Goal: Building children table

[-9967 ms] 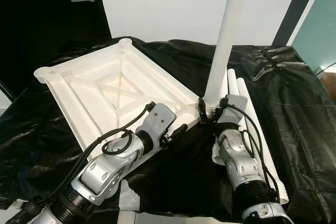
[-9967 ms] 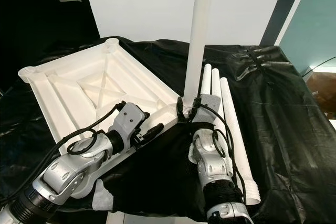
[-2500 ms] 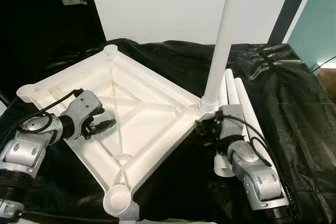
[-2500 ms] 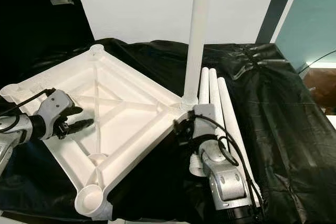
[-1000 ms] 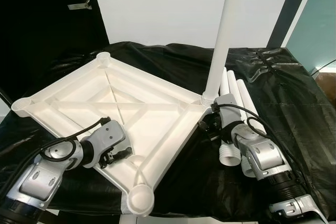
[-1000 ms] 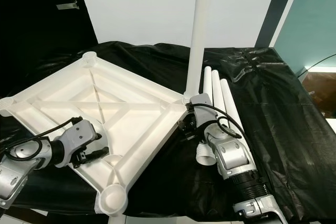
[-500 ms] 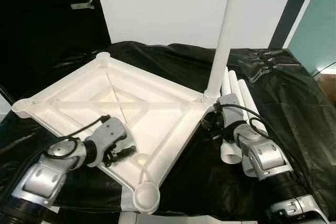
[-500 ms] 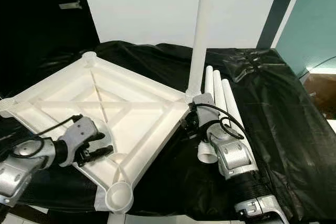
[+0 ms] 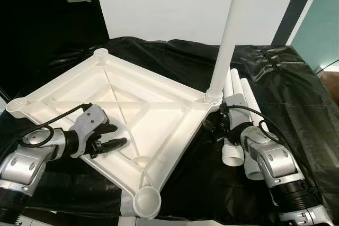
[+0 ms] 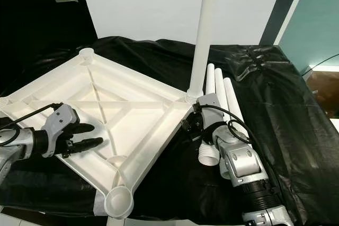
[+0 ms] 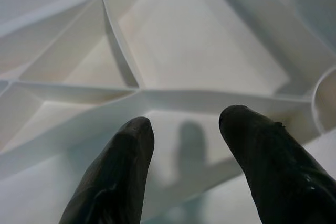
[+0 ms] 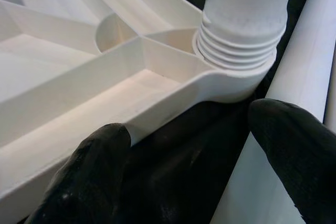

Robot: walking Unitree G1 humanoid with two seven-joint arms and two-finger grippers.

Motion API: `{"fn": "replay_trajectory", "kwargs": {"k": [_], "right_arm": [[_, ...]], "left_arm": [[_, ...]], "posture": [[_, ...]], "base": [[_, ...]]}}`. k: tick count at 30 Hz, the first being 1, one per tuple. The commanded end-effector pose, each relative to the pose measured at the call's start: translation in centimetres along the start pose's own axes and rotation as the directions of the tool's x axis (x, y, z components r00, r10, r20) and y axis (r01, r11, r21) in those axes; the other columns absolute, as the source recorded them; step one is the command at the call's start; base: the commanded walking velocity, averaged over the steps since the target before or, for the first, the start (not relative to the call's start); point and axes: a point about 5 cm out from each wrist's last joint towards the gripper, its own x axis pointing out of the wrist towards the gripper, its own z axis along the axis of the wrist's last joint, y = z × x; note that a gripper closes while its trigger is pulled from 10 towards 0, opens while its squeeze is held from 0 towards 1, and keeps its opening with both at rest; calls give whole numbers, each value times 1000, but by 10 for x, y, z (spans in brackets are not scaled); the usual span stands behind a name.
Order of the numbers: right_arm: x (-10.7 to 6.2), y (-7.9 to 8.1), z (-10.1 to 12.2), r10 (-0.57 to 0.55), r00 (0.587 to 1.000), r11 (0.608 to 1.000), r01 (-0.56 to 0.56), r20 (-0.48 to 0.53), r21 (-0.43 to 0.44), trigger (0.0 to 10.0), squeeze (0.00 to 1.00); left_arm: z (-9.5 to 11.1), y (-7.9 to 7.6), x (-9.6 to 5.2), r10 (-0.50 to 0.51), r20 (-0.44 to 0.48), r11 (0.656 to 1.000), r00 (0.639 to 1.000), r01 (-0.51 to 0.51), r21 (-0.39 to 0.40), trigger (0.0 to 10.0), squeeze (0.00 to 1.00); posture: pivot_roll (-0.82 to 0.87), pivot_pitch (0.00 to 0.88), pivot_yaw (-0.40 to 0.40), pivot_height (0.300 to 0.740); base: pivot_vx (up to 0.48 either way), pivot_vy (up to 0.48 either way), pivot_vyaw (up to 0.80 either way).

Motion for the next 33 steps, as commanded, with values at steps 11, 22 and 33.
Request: {"fn": "replay_trajectory", "kwargs": {"k": [11,22,33], "right_arm": [[-3,-4,-2,5,1000,1000,-5,-15,-13,10000,0],[-4,-5,-4,1,1000,1000,-2,-20,-18,10000,0],[-3,0,2,20,1000,1000,-20,8,0,10000,0]], "left_arm": [[-4,-10,-7,-226,-78,972,971,230,44,10000,0],[0,2,-21,-201,-29,979,979,202,27,10000,0],[-9,-14,-1,-204,-140,971,969,219,101,10000,0]], "posture": [[-12,0,-9,740],[-17,0,-8,740],[-15,0,-6,740]], "base": [[0,0,0],[0,0,0],[0,0,0]]}}
